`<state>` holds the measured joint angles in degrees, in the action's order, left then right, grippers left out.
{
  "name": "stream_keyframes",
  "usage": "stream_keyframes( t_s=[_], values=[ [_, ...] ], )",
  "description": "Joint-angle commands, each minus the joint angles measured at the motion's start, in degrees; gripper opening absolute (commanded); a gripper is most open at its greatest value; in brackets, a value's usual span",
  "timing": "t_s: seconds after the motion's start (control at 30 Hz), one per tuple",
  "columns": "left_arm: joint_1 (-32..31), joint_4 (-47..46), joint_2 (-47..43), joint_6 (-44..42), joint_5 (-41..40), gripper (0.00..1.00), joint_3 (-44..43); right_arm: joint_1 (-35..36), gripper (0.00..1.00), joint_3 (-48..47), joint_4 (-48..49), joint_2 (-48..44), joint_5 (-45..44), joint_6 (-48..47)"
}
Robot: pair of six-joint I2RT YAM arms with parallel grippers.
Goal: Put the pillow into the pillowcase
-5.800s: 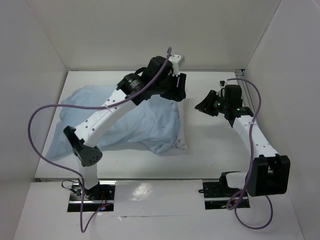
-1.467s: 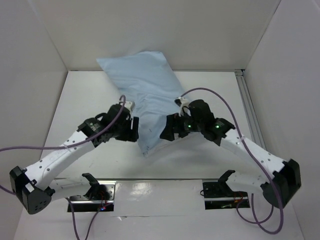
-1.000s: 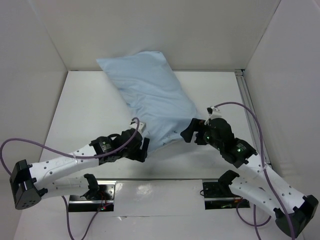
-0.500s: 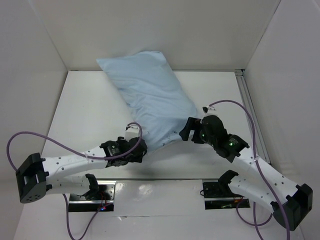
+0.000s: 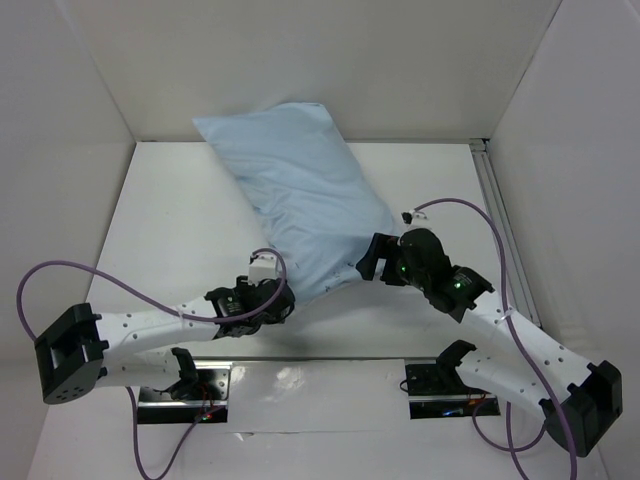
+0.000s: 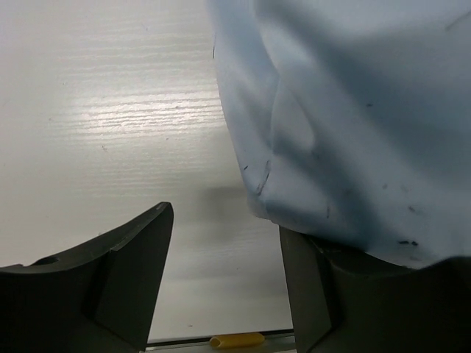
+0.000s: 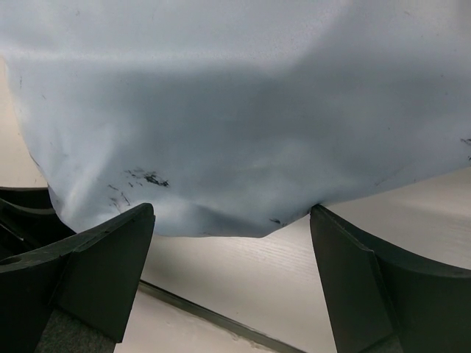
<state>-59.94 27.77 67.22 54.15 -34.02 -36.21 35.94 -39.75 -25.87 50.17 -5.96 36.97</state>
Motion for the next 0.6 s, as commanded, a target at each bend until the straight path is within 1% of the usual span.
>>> stream_keyframes(
  t_s=[0.0,0.17,0.27,0.3,0.33,0.4,0.43,0.47,0.5,0.53,0.57],
  values=[
    [-0.3,-4.3,0.2,-0.9,-2.5,0.72,0.1,-0.3,0.93,-1.3,2.9,0.0,-1.1,-0.5],
    [-0.3,-7.4,0.2,-3.3,-3.7,0.69,-0.5,-0.3,0.93,-1.3,1.6,-1.1,-2.9,0.0],
    [-0.3,-7.4,0.8,-2.7,-4.8,0.59,-1.1,-0.3,0.93,-1.3,1.1,-1.7,-2.9,0.0],
    [-0.3,-7.4,0.8,-2.6,-4.8,0.53,-1.1,-0.3,0.93,-1.3,1.1,-1.7,-2.9,0.6],
    [-0.3,-6.9,0.8,-2.0,-5.7,0.38,-1.1,-0.3,0.93,-1.3,1.1,-1.7,-2.9,0.6],
    [-0.3,-6.0,0.1,-1.2,-6.4,0.25,-1.7,-0.3,0.93,-0.8,1.1,-1.7,-2.9,0.6],
    [-0.3,-5.4,0.1,-1.2,-7.0,0.2,-2.2,-0.3,0.93,-0.8,1.1,-1.7,-2.9,0.6],
    [-0.3,-3.2,-0.5,0.5,-7.9,0.1,-3.0,-0.3,0.93,-0.8,1.1,-1.7,-3.5,0.6],
    [-0.3,-1.5,-0.5,1.6,-8.5,0.04,-3.6,-0.3,0.93,-0.8,1.1,-1.7,-3.5,0.6],
    [-0.3,0.6,-1.0,2.7,-9.0,0.0,-4.3,-0.3,0.93,-0.8,1.1,-1.7,-4.3,0.6],
    [-0.3,6.0,-1.8,6.5,-10.4,0.0,-5.1,-0.9,0.93,-0.8,-0.2,-1.7,-5.0,0.6]
  ],
)
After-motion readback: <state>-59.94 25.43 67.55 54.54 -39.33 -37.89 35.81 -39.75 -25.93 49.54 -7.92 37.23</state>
